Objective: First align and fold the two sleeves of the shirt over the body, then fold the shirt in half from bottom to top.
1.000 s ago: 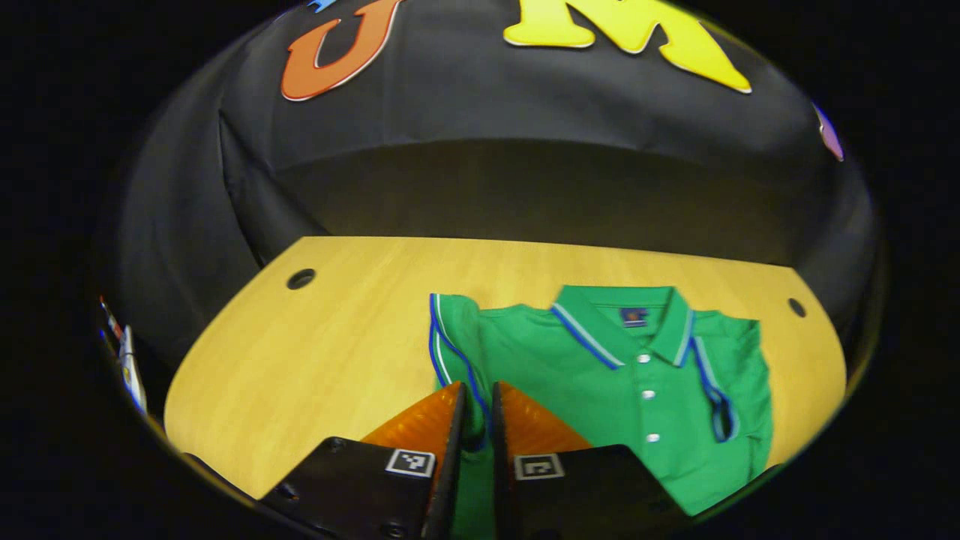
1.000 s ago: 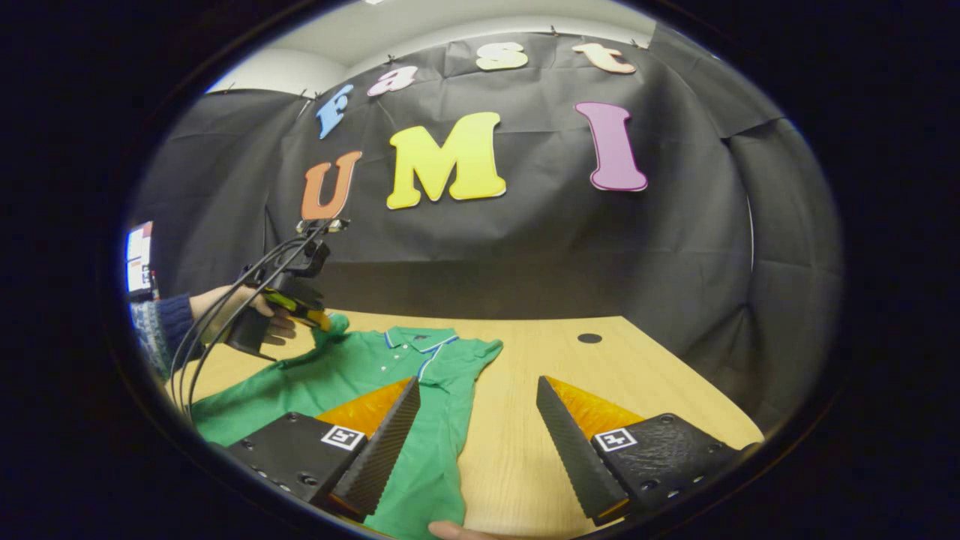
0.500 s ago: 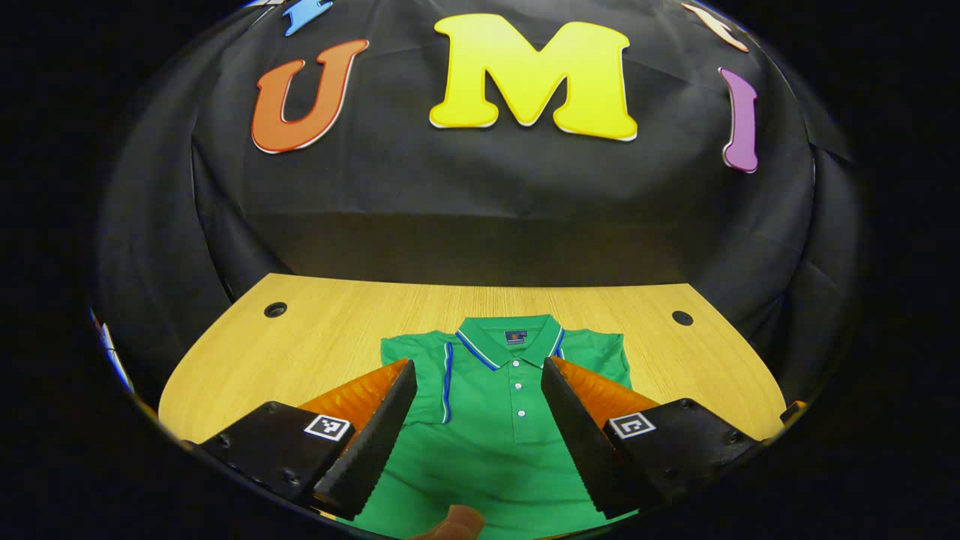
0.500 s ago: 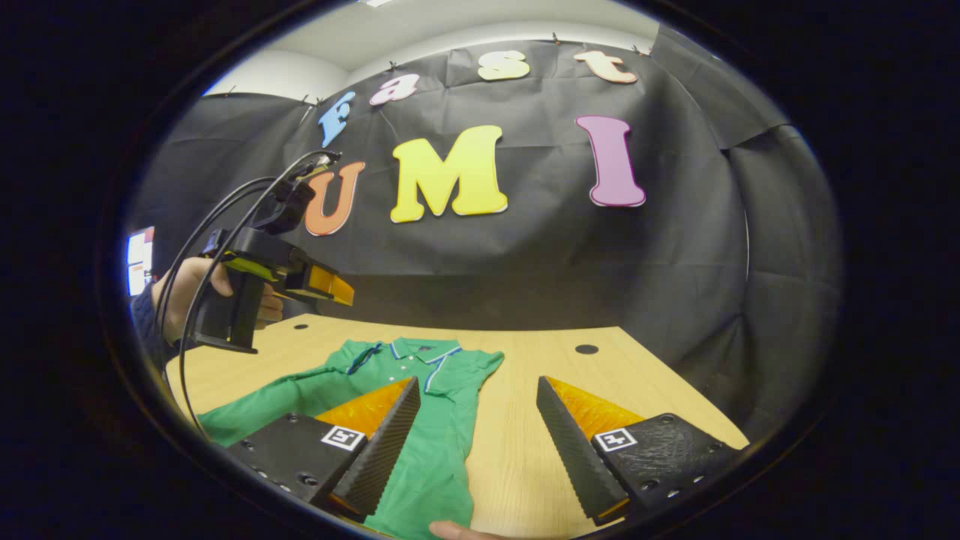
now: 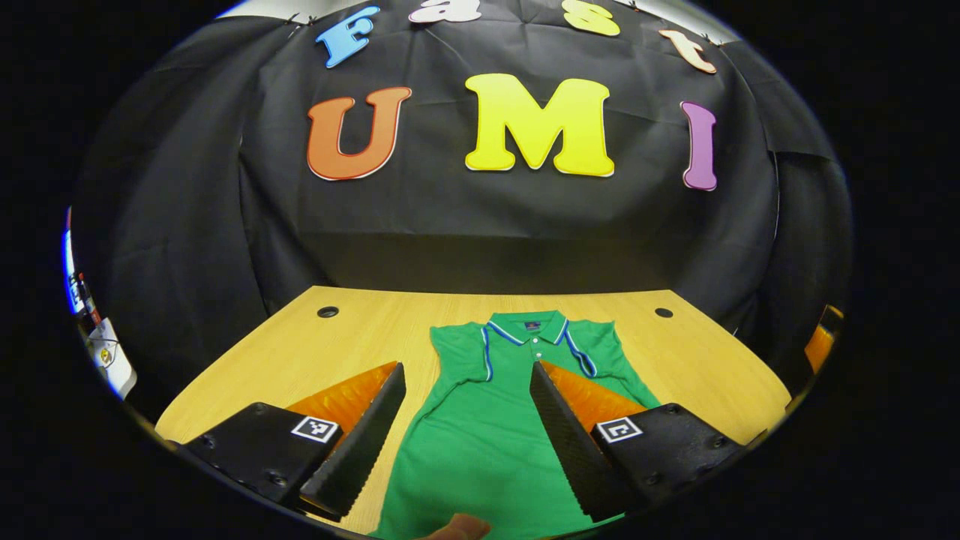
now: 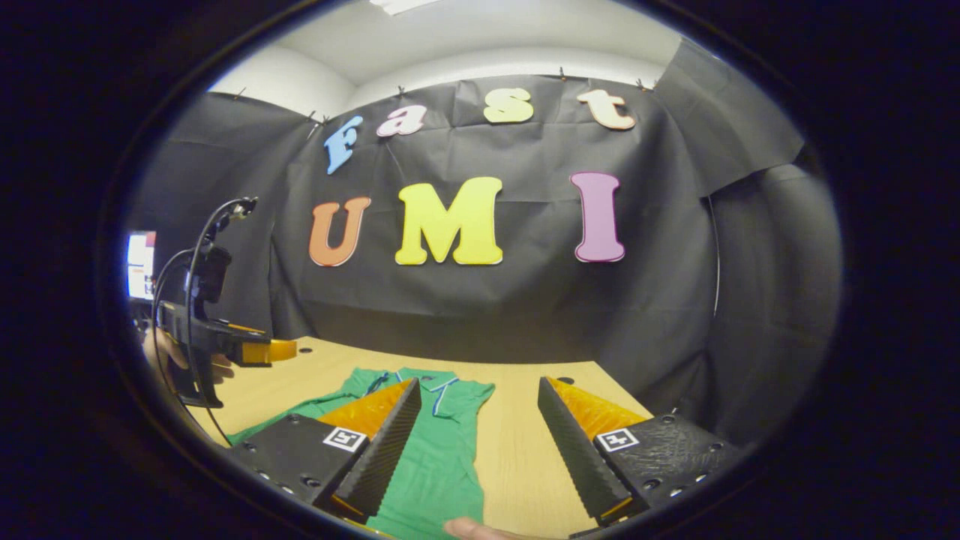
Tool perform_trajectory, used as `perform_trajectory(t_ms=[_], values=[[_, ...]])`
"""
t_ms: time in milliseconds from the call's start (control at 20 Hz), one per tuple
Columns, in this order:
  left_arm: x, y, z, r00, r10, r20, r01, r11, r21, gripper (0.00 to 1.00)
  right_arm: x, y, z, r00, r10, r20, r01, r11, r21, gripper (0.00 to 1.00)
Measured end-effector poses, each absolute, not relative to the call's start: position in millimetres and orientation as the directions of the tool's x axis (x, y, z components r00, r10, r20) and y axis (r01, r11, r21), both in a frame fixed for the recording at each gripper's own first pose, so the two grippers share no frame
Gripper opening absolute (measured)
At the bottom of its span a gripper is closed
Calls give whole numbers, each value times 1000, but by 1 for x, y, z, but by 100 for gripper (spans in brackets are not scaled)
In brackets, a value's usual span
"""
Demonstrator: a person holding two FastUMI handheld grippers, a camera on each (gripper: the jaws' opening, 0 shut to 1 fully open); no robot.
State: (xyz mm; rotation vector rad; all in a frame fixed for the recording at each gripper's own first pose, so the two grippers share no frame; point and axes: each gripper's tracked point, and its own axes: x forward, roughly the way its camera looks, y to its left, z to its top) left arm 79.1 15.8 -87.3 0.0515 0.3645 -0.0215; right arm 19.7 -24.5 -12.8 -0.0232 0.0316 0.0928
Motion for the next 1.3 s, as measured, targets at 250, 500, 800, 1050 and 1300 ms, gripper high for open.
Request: perform_trajectory(t_ms=[250,500,800,1050,1300], values=[[17,58,-141,926,53,-374,-20,996,91,100,-20,-27,-63,996,44,-82,-54,992,-116,95],[-24,83,-203,900,91,-427,-54,994,99,100,-31,-17,-157,976,53,-213,-80,990,-120,95],[-43,82,-239,872,38,-487,-18,999,47,100,-35,-15,-227,916,88,-391,-96,995,0,96],[-46,80,-251,870,10,-493,13,999,43,100,-37,-5,-246,894,124,-430,-123,992,31,98],[-41,80,-254,868,18,-496,-4,1000,29,67,-33,-1,-249,890,131,-437,-109,991,74,91]])
